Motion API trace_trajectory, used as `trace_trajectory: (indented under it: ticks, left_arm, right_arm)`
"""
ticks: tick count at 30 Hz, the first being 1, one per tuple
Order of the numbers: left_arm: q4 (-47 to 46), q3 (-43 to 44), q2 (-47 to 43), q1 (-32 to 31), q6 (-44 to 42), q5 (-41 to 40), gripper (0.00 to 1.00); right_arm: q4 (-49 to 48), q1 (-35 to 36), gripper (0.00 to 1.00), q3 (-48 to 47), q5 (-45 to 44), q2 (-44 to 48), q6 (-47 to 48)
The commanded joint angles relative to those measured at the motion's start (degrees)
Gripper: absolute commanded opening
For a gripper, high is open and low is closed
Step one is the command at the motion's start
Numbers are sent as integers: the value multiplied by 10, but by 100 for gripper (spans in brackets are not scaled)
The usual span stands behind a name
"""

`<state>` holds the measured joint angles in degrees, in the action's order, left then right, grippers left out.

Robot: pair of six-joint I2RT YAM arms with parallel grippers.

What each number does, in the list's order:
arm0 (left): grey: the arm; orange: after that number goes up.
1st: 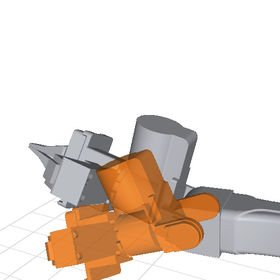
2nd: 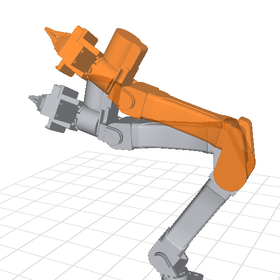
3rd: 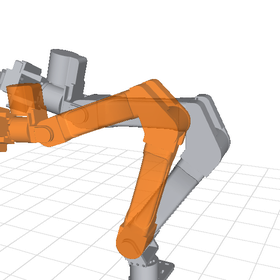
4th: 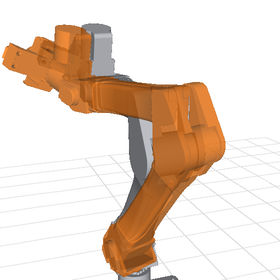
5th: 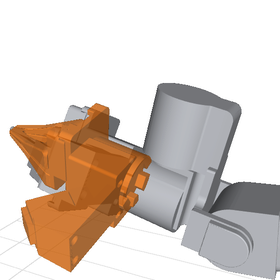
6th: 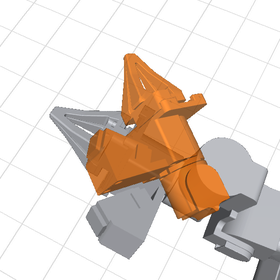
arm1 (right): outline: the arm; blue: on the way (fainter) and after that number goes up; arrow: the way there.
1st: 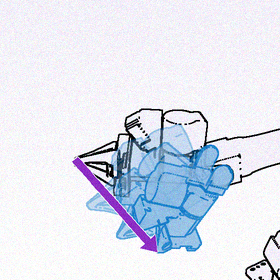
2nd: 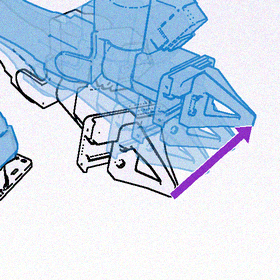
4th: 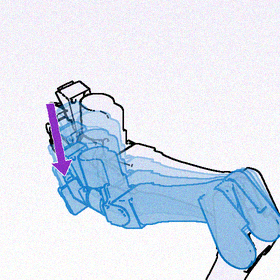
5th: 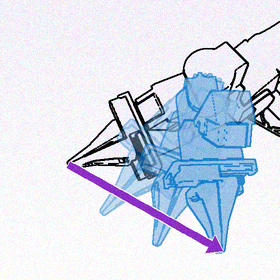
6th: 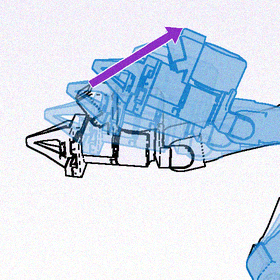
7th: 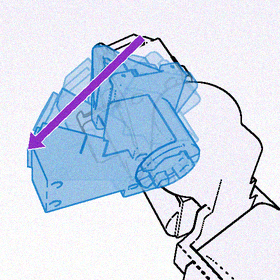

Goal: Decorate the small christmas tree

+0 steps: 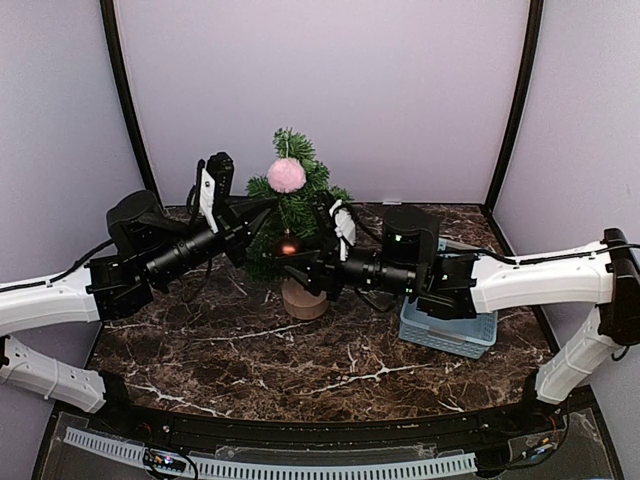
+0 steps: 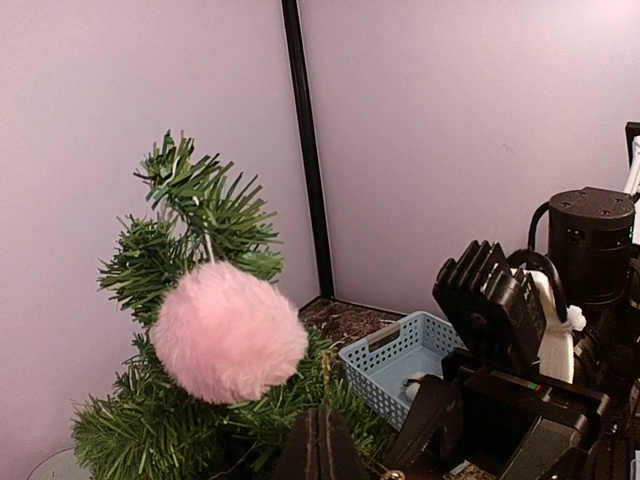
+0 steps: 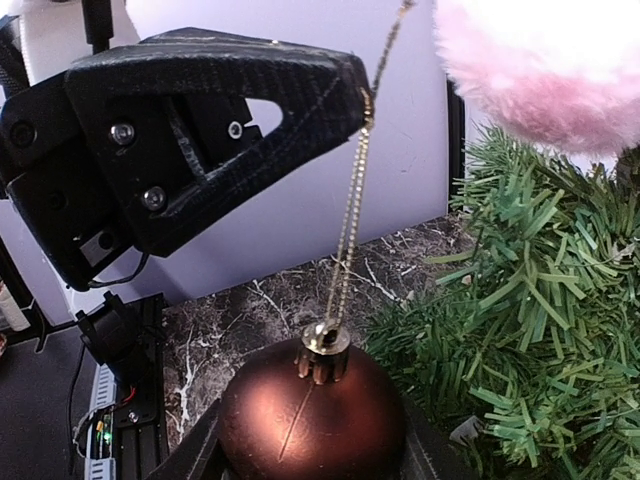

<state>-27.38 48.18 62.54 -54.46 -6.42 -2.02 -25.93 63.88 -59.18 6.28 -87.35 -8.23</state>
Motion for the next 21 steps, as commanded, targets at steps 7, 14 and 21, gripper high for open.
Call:
trace_trajectory:
  ticks: [7, 14, 21]
  left_arm:
    - [-22, -2, 14, 14, -1, 38, 0]
    - [-31, -10, 18, 12, 9, 151, 0]
    - [-23, -16, 29, 8, 10, 138, 0]
  right_arm:
    - [6, -19, 39, -27, 4, 0, -44]
    - [17, -18, 38, 24, 6, 53, -58]
    - [35, -18, 38, 65, -5, 80, -66]
